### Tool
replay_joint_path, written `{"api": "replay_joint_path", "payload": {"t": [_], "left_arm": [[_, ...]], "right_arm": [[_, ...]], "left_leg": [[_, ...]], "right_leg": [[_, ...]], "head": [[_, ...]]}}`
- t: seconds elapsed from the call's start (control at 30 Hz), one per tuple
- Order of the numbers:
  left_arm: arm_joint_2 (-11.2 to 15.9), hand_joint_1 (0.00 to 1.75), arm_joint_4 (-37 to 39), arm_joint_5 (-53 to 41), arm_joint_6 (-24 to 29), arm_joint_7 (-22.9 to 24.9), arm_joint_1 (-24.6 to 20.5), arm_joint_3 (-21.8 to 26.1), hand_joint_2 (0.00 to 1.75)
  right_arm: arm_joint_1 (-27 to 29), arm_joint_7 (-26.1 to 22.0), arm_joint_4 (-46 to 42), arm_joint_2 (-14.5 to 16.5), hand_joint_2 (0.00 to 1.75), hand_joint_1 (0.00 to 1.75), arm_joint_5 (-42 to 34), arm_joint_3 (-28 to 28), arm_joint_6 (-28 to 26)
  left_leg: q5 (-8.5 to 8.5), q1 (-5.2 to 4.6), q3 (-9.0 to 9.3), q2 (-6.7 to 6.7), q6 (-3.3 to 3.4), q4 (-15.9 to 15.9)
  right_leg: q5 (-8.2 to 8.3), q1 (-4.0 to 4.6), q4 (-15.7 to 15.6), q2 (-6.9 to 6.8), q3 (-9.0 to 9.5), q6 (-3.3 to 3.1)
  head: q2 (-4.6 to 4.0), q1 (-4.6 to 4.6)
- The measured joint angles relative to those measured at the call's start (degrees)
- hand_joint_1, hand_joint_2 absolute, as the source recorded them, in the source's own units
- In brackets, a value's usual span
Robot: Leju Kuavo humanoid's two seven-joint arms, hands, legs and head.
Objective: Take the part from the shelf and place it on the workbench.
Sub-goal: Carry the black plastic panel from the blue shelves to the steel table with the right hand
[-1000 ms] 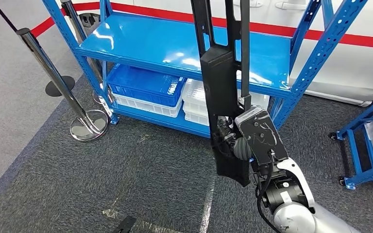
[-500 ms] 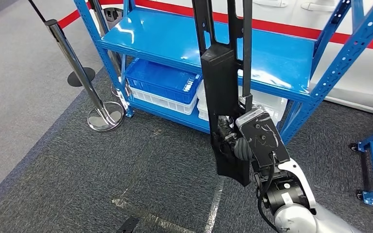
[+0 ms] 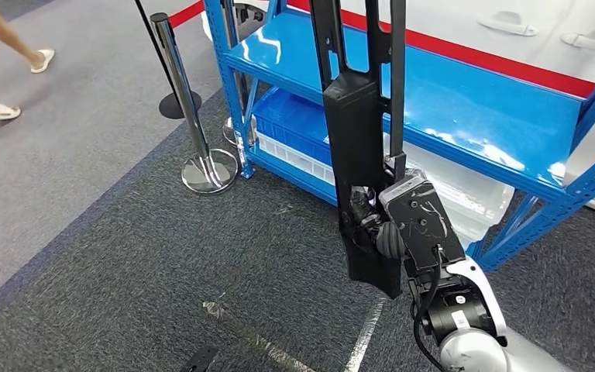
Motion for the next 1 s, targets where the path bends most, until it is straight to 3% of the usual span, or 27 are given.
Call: {"api": "replay_joint_path", "payload": {"t": [0.07,0.13,0.2,0.27,0.33,0.37,0.4,0.47,0.53,0.57,0.63,0.7,0.73,0.8,0.83,0.87,0.9,0.93,1.0], "left_arm": [[0.0,0.00,0.0,0.0,0.0,0.0,0.0,0.0,1.75],[0.1,0.00,0.0,0.2,0.1,0.0,0.2,0.0,1.75],[0.2,0.00,0.0,0.4,0.1,-0.1,0.4,0.0,1.75],[0.2,0.00,0.0,0.5,0.1,-0.2,0.3,0.0,1.75],[0.1,0.00,0.0,0.5,0.1,-0.3,0.1,0.0,1.75],[0.1,0.00,0.0,0.5,0.1,-0.3,0.1,0.0,1.75],[0.2,0.00,0.0,0.5,0.1,-0.3,0.1,0.0,1.75],[0.2,0.00,0.0,0.5,0.1,-0.3,0.1,0.0,1.75],[0.3,0.00,0.0,0.5,0.1,-0.3,-0.1,0.0,1.75],[0.3,0.00,0.0,0.5,0.1,-0.3,-0.1,0.0,1.75],[0.3,0.00,0.0,0.5,0.1,-0.4,0.0,0.0,1.75],[0.3,0.00,0.0,0.5,0.1,-0.4,0.2,0.0,1.75],[0.3,0.00,0.0,0.5,0.1,-0.4,0.2,0.0,1.75],[0.3,0.00,0.0,0.5,0.0,-0.5,0.1,0.0,1.75],[0.3,0.00,0.0,0.5,0.0,-0.5,0.0,0.0,1.75],[0.3,0.00,0.0,0.5,0.0,-0.5,-0.1,0.0,1.75],[0.3,0.00,0.0,0.5,0.0,-0.5,-0.1,0.0,1.75],[0.3,0.00,0.0,0.5,0.0,-0.5,0.0,0.0,1.75],[0.3,0.00,0.0,0.5,-0.1,-0.5,0.0,-0.1,1.75]], "right_arm": [[0.0,0.1,-0.1,0.0,1.75,1.54,0.2,0.0,0.0],[0.0,0.3,-0.3,0.0,1.75,1.54,0.5,0.0,0.1],[-0.1,0.4,-0.3,0.0,1.75,1.54,0.7,-0.1,0.2],[0.0,0.4,-0.5,-0.1,1.75,1.54,0.9,-0.1,0.3],[0.1,0.4,-0.6,-0.1,1.75,1.54,1.1,-0.1,0.3],[0.2,0.4,-0.6,-0.1,1.75,1.54,1.1,-0.1,0.3],[0.2,0.4,-0.6,-0.1,1.75,1.54,1.2,-0.1,0.3],[0.2,0.4,-0.8,-0.1,1.75,1.54,1.5,-0.2,0.3],[0.2,0.4,-0.9,-0.1,1.75,1.54,1.7,-0.2,0.3],[0.2,0.4,-0.9,-0.1,1.75,1.54,1.7,-0.2,0.3],[0.2,0.4,-1.0,-0.1,1.75,1.54,1.9,-0.2,0.3],[0.1,0.4,-1.1,-0.1,1.75,1.54,2.0,-0.3,0.3],[0.1,0.4,-1.1,-0.1,1.75,1.54,2.0,-0.3,0.3],[0.3,0.4,-1.2,-0.1,1.75,1.54,2.0,-0.4,0.3],[0.5,0.4,-1.2,-0.1,1.75,1.54,2.0,-0.4,0.3],[0.7,0.5,-1.2,-0.1,1.75,1.54,2.0,-0.4,0.3],[0.8,0.6,-1.2,-0.2,1.75,1.54,2.0,-0.4,0.4],[0.9,0.7,-1.2,-0.2,1.75,1.54,2.0,-0.4,0.5],[0.9,0.8,-1.2,-0.2,1.75,1.54,2.1,-0.4,0.6]], "left_leg": [[0.07,0.11,-0.71,-1.12,-0.56,0.4],[0.22,0.29,-1.10,-1.64,-1.17,0.4],[-1.04,0.15,-2.18,0.59,-2.03,2.6],[-3.80,0.44,-4.96,3.67,-2.96,8.3],[-5.32,1.05,-7.73,4.76,-3.59,13.4],[-4.78,1.26,-8.00,5.00,-3.75,13.6],[-3.39,1.38,-7.26,5.23,-3.80,12.0],[0.09,1.22,-3.55,6.89,-3.54,4.8],[1.48,0.46,-0.78,8.87,-2.72,-0.5],[1.24,0.10,-0.50,9.21,-2.30,-1.2],[1.36,-0.07,-0.46,8.02,-1.52,-1.5],[1.70,0.20,0.05,6.82,-0.80,-2.3],[1.88,0.36,0.32,6.29,-0.34,-2.7],[1.96,0.44,0.42,5.10,0.35,-2.8],[1.92,0.37,0.40,4.36,0.57,-2.7],[1.84,0.30,0.39,3.52,0.64,-2.6],[1.73,0.26,0.39,2.70,0.65,-2.4],[1.55,0.26,0.39,1.85,0.58,-2.0],[0.95,0.27,0.06,0.36,0.12,-1.0]], "right_leg": [[-0.09,0.04,-1.9,0.76,0.90,-0.25],[0.11,-0.04,-2.5,-0.35,1.13,-0.74],[0.36,-0.37,-3.1,-1.59,1.60,-1.22],[0.36,-0.45,-3.4,-2.84,1.92,-1.43],[0.23,-0.47,-3.4,-4.21,2.01,-1.52],[0.14,-0.52,-3.4,-4.87,2.09,-1.51],[0.02,-0.57,-3.4,-5.46,2.21,-1.43],[-0.26,-0.63,-3.6,-6.55,2.69,-1.12],[-0.45,-0.43,-3.9,-7.55,3.17,-0.62],[-0.49,-0.29,-4.1,-8.08,3.38,-0.34],[-0.57,-0.07,-4.6,-9.18,3.90,0.34],[-1.63,-0.14,-3.7,-7.93,3.89,0.82],[-2.91,-0.21,-1.7,-6.45,3.06,0.85],[-6.27,-0.18,5.5,-3.54,-0.43,0.56],[-7.42,-0.09,9.0,-2.94,-2.37,0.45],[-7.54,0.01,11.1,-2.66,-3.69,0.40],[-6.56,0.07,11.0,-2.54,-4.07,0.38],[-4.61,0.06,8.9,-2.39,-3.44,0.36],[-0.77,-0.23,2.2,-0.52,-0.84,0.37]], "head": [[0.00,-0.04],[0.00,0.00],[0.00,-0.53],[0.00,-1.12],[0.00,-1.16],[0.00,-1.21],[0.00,-1.20],[0.00,-1.20],[0.00,-1.18],[0.00,-1.15],[0.00,-1.12],[0.00,-0.96],[0.00,-0.77],[0.00,-0.44],[0.00,-0.37],[0.00,-0.38],[0.00,-0.37],[0.00,-0.37],[0.00,-0.34]]}}
